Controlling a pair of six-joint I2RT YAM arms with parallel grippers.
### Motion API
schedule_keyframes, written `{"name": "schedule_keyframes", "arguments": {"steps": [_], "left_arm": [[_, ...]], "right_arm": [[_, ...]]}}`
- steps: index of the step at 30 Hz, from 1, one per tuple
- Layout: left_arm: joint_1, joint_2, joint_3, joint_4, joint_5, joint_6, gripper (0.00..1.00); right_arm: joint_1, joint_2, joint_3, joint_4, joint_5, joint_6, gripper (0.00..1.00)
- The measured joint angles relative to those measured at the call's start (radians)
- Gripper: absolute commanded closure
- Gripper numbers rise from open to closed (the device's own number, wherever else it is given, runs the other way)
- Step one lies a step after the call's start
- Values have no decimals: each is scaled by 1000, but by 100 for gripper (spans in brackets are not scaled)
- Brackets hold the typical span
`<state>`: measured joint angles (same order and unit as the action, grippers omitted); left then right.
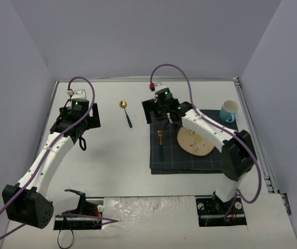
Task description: Set the dinner table for one person
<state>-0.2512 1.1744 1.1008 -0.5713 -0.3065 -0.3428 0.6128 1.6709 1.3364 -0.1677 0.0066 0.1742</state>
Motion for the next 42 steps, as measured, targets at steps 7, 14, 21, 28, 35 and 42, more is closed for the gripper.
{"name": "schedule_keyframes", "arguments": {"steps": [7,14,21,28,35,42], "left_arm": [[2,27,-16,2,-16,12,3],[4,26,-16,3,-59,11,3],[4,29,-16,3,-57,7,3],[4,38,-16,3,-56,1,3],[4,43,-16,3,-53,1,3],[4,43,-16,3,-52,1,3]], "right_arm": [[122,312,205,73,43,-26,10],[164,498,279,183,58,-42,26],[174,582,279,349,84,-52,41],[174,658,311,450,94,-71,62],[174,676,314,500,96,-81,92],[179,580,135,583,98,-73,100]]}}
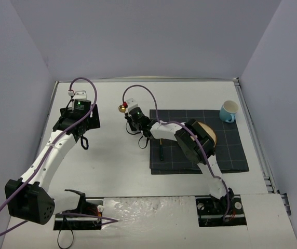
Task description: Set the dinner table for one person
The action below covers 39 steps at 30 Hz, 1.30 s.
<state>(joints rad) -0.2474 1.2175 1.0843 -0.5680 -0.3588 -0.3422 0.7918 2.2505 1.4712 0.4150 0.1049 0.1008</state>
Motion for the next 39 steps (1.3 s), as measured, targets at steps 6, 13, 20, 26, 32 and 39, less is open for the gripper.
{"name": "schedule_keyframes", "arguments": {"steps": [6,13,20,26,32,39], "left_arm": [[0,3,0,1,4,-2,3],[6,15,0,1,24,-7,3],[11,17,0,1,30,-10,3],[12,19,0,1,39,-11,3],[12,19,0,1,45,-11,3],[12,19,0,1,50,-11,3]], "right_arm": [[22,-192,-242,-62,-2,33,84],[55,-322,-376,-157,-17,79,69],[59,-317,-353,-197,-23,82,64],[59,-261,-274,-214,-29,78,65],[58,-240,-248,-210,-30,77,92],[58,-249,-249,-228,-26,74,100]]}}
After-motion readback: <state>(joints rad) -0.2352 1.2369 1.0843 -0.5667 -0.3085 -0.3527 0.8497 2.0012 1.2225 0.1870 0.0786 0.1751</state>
